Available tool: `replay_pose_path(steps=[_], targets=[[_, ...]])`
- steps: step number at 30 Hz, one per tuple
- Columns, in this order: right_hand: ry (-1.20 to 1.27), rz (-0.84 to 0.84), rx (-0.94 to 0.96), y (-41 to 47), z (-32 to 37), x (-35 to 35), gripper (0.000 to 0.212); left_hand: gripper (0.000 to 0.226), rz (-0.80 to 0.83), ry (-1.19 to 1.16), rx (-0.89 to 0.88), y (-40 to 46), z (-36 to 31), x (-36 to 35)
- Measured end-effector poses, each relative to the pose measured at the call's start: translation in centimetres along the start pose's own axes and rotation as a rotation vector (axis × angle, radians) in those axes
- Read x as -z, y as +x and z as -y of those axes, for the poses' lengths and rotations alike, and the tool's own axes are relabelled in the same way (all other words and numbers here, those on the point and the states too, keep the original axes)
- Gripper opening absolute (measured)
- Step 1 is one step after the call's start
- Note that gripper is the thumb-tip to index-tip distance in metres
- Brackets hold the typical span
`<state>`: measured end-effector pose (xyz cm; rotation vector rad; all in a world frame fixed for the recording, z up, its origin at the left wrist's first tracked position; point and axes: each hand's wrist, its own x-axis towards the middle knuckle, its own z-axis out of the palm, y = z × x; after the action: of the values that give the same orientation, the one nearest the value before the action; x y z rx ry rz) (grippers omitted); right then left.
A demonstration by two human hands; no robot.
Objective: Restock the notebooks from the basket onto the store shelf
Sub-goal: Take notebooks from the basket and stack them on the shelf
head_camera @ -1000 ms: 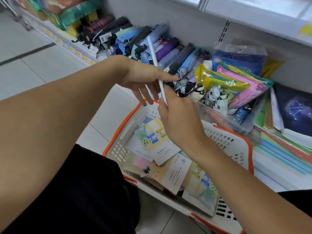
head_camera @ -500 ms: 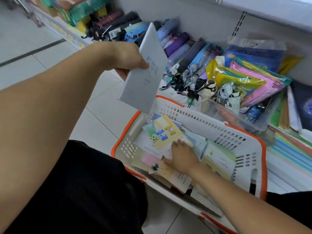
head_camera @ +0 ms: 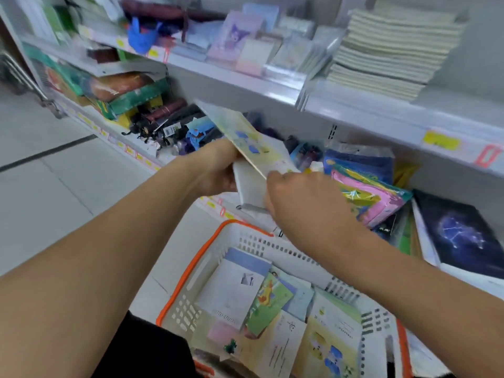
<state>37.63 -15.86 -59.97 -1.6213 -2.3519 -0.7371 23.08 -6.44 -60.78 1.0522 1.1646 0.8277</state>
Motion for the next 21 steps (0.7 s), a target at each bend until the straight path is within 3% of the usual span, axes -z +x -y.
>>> replay_pose_path(steps=[3, 5, 7, 12, 15, 16, 19, 21], targets=[[-0.044, 0.031, 0.099, -0.6, -1.2, 0.9, 0.014, 0.033, -0.017, -0.154, -0.134, -0.2, -0.8, -3.4], [0.022, 0.076, 0.103, -0.6, -2.6, 0.8, 0.026, 0.033, -0.016, -0.282, -0.182, 0.0, -1.0, -5.0], [0.026, 0.085, 0.074, -0.3, -3.7, 2.1, 0.037, 0.041, 0.008, -0.382, -0.194, 0.1, -1.4, -6.4], [0.06, 0.248, 0.137, -0.4, -5.5, 4.4, 0.036, 0.066, 0.146, -0.536, -0.145, -0.7, -2.2, -9.9], [0.077, 0.193, 0.145, -0.5, -6.1, 4.6, 0.011, 0.044, 0.134, -0.439, -0.154, -0.8, -1.8, -11.2], [0.096, 0.135, 0.124, -0.7, -6.4, 4.3, 0.012, 0.033, 0.065, -0.404, -0.175, -0.6, -1.8, -11.2], [0.309, 0.049, -0.144, -0.9, -8.9, 4.3, 0.058, 0.027, -0.035, -0.364, -0.179, -0.2, -2.4, -10.4], [0.494, -0.037, -0.36, -0.6, -12.1, 3.5, 0.056, 0.031, 0.008, -0.379, -0.173, -0.4, -3.3, -9.6]])
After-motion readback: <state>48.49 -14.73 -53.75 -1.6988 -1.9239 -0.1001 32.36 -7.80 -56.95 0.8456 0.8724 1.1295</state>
